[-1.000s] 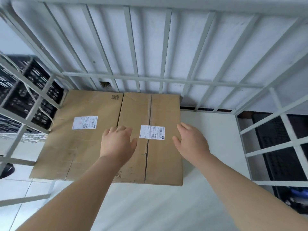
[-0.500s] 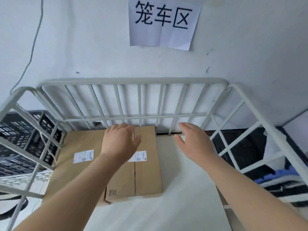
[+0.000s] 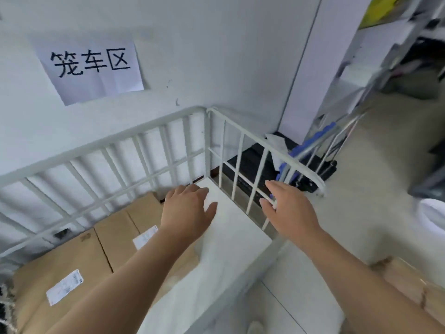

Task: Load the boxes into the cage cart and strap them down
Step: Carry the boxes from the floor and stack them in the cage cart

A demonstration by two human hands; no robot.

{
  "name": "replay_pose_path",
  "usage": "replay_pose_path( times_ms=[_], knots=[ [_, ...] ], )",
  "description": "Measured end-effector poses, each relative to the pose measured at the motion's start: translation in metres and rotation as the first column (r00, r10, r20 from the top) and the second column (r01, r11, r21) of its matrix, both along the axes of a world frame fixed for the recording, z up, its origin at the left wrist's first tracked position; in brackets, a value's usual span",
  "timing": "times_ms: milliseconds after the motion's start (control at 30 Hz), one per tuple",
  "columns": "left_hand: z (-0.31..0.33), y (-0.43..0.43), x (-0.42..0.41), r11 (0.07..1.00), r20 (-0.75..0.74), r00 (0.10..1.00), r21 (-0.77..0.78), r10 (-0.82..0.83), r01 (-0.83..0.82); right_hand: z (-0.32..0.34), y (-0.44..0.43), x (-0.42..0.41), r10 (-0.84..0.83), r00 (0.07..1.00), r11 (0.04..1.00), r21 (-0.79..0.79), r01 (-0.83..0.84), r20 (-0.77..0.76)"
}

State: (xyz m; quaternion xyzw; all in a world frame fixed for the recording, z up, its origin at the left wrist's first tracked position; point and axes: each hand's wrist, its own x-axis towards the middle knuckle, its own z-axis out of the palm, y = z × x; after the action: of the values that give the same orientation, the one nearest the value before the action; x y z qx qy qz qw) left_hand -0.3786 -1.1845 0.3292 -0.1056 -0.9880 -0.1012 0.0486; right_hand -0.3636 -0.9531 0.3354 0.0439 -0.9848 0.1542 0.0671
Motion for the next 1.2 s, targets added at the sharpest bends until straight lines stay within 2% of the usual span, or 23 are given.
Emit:
replay_pose_path(
  times_ms=[167, 333, 500, 667, 867, 1200],
  knots=[
    [0.005, 0.094, 0.029, 0.965, 0.033, 0.964, 0.006, -0.263, 0.263, 0.0, 0.082, 0.085, -0.261, 0.965, 0.965, -0.001, 0.261, 0.021],
    [0.004, 0.202, 0.071, 0.871, 0.042, 0.871, -0.002, -0.49, 0.491, -0.006, 0.168, 0.179, -0.49, 0.871, 0.872, 0.009, 0.49, 0.033],
    [-0.008, 0.316, 0.125, 0.762, 0.072, 0.762, -0.036, -0.643, 0.646, -0.018, 0.252, 0.272, -0.652, 0.753, 0.758, 0.044, 0.651, 0.081],
    [-0.032, 0.424, 0.182, 0.676, 0.12, 0.675, -0.042, -0.728, 0.736, -0.035, 0.335, 0.355, -0.743, 0.652, 0.66, 0.004, 0.751, 0.15],
    [-0.07, 0.52, 0.23, 0.63, 0.196, 0.628, -0.062, -0.753, 0.774, -0.067, 0.422, 0.424, -0.778, 0.599, 0.619, 0.065, 0.783, 0.188],
    [-0.151, 0.634, 0.237, 0.565, 0.316, 0.57, -0.118, -0.758, 0.817, -0.15, 0.528, 0.454, -0.844, 0.477, 0.495, 0.014, 0.869, 0.245]
  ],
)
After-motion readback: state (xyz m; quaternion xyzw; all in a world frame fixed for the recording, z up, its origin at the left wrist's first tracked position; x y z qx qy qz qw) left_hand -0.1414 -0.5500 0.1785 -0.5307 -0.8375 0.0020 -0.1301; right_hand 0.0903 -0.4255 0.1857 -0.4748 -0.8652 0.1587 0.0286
